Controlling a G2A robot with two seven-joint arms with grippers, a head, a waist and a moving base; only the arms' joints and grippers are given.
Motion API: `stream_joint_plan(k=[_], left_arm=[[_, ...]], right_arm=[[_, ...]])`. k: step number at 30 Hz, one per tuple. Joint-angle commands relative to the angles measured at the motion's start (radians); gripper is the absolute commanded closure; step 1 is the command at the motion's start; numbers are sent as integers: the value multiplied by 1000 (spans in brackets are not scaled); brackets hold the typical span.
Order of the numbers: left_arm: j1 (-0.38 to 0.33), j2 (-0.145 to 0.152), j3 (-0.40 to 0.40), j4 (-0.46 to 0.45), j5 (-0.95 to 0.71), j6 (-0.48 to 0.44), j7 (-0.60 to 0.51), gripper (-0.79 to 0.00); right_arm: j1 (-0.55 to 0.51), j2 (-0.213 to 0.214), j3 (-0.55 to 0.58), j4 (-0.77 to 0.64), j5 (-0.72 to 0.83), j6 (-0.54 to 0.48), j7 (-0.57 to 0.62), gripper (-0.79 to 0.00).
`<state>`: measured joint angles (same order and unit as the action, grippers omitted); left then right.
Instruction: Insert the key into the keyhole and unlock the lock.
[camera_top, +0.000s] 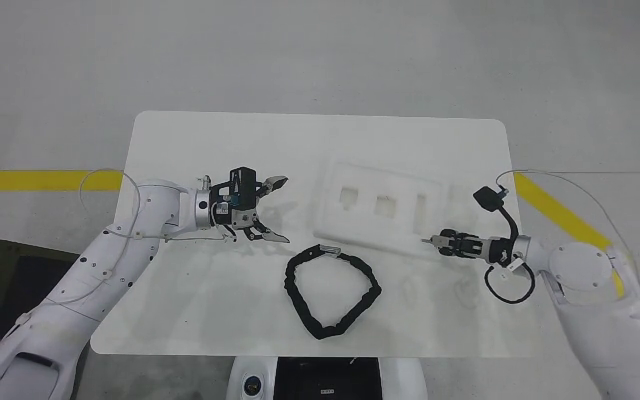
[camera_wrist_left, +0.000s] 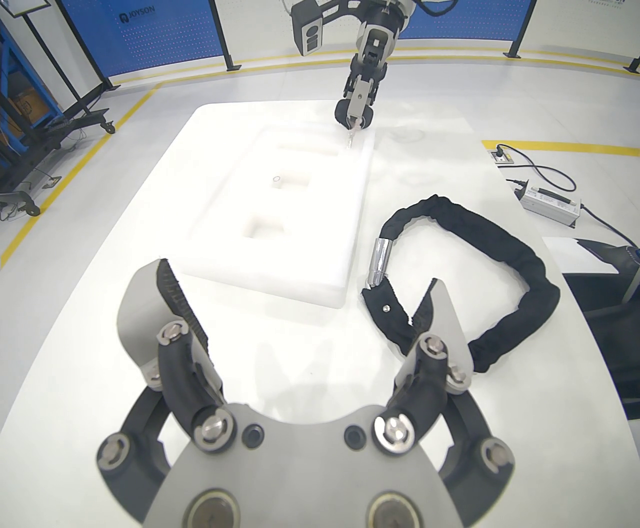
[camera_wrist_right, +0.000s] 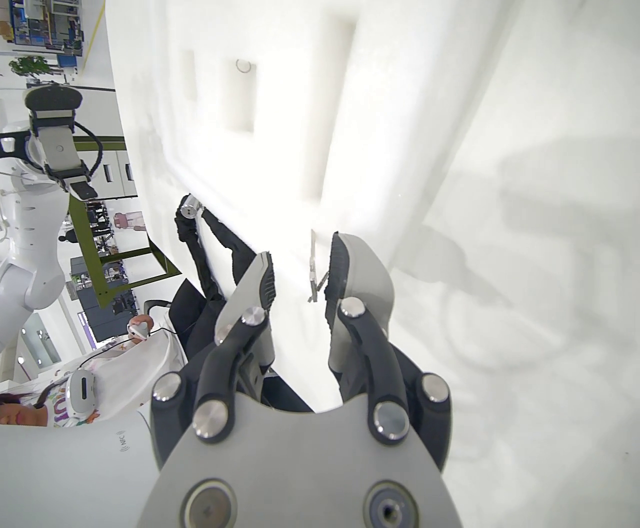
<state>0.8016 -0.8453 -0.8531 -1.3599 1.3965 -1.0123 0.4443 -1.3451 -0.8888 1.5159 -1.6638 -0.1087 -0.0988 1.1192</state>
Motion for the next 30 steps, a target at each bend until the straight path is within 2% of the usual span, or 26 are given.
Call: stream_joint_plan(k=[1,4,6,8,9,19,30], left_arm=[[0,0,0,0,0,0,0,-785],[0,0,0,0,0,0,0,-785],[0,0,0,0,0,0,0,-785],[0,0,0,0,0,0,0,-785],[0,0,0,0,0,0,0,-785],[0,0,0,0,0,0,0,-785],[0,0,0,0,0,0,0,-785]], right_arm=[[0,1,-2,0,-2,3,0,-200],[2,2,-5,-1,-8,9,0,-188],[2,3,-6,-2,-13,13,-2,-123],[2,4,-6,-3,-14,14,-2,-15],[3,5,-5,-3,-15,15,-2,0],[-9,14,23,-36,-31,25,1,0],[-45,27,65,-152,-139,65,-8,0]])
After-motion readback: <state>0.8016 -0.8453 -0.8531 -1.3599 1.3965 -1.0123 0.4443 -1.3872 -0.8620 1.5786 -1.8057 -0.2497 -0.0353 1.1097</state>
